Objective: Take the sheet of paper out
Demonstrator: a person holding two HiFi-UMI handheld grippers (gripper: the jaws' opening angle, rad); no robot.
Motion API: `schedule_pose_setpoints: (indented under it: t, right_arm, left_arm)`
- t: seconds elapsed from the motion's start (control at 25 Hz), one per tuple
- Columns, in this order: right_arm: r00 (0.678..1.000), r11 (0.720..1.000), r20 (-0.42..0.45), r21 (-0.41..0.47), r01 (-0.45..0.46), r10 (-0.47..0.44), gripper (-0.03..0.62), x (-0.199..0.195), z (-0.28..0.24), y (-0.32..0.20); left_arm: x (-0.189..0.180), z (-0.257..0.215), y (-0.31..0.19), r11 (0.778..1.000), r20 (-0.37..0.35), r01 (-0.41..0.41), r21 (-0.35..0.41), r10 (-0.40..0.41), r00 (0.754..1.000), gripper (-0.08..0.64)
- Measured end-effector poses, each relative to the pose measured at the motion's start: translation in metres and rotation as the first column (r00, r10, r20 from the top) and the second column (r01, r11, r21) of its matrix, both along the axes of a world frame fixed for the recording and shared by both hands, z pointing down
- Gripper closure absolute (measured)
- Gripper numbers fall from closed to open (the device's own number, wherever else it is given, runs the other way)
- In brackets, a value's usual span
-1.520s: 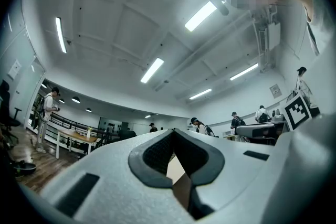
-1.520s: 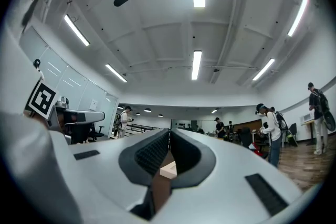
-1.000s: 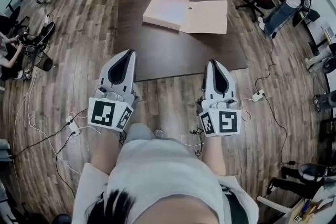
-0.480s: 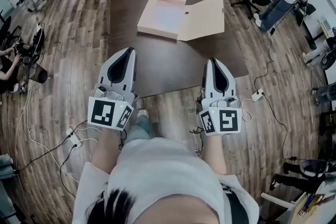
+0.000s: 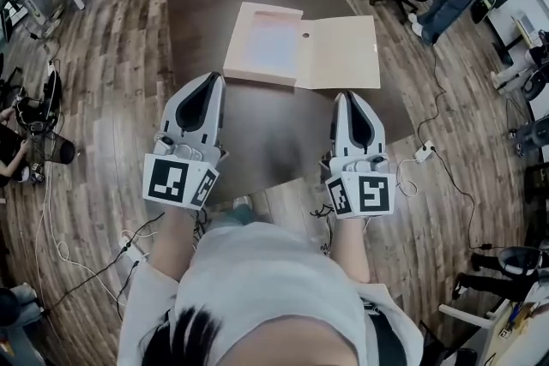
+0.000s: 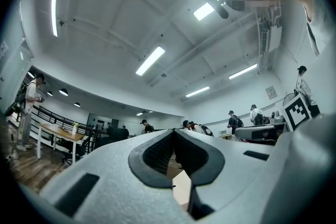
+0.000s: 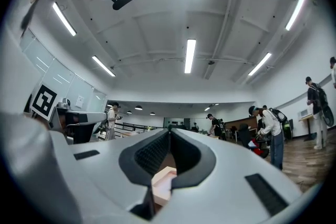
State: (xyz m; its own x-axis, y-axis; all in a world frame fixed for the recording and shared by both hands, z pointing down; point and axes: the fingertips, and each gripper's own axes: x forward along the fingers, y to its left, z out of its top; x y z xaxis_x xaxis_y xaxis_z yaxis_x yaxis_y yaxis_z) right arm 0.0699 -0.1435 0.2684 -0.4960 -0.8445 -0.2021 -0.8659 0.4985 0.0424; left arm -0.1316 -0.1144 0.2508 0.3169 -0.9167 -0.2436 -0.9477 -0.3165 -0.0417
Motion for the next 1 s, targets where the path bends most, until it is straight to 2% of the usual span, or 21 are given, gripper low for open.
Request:
schedule_pose_setpoints:
  t: [0.56, 0.8, 1.0]
  right_arm:
    - [0.996, 0.995, -0.023, -0.058, -0.087, 0.086, 0.575, -0.046, 0.022, -0.083]
    - [0.997, 0.984, -0.028, -0.161, -0.081, 0.077, 0.575, -0.062, 0.049, -0.110]
    - [0.998, 0.958, -0.004, -0.282, -0.057, 0.058, 0.575, -0.063, 0.073, -0.137]
  left_arm:
    - [-0.044, 0.019, -0.101, 0.993, 0.001, -0.107, -0.043, 0.107, 0.994, 0.551]
    - [-0.054, 0.041, -0.126, 0.987, -0.016, -0.136, -0.083, 0.135, 0.991, 0.551]
    - [-0.053, 0.057, -0.142, 0.983, -0.028, -0.147, -0.113, 0.144, 0.989, 0.551]
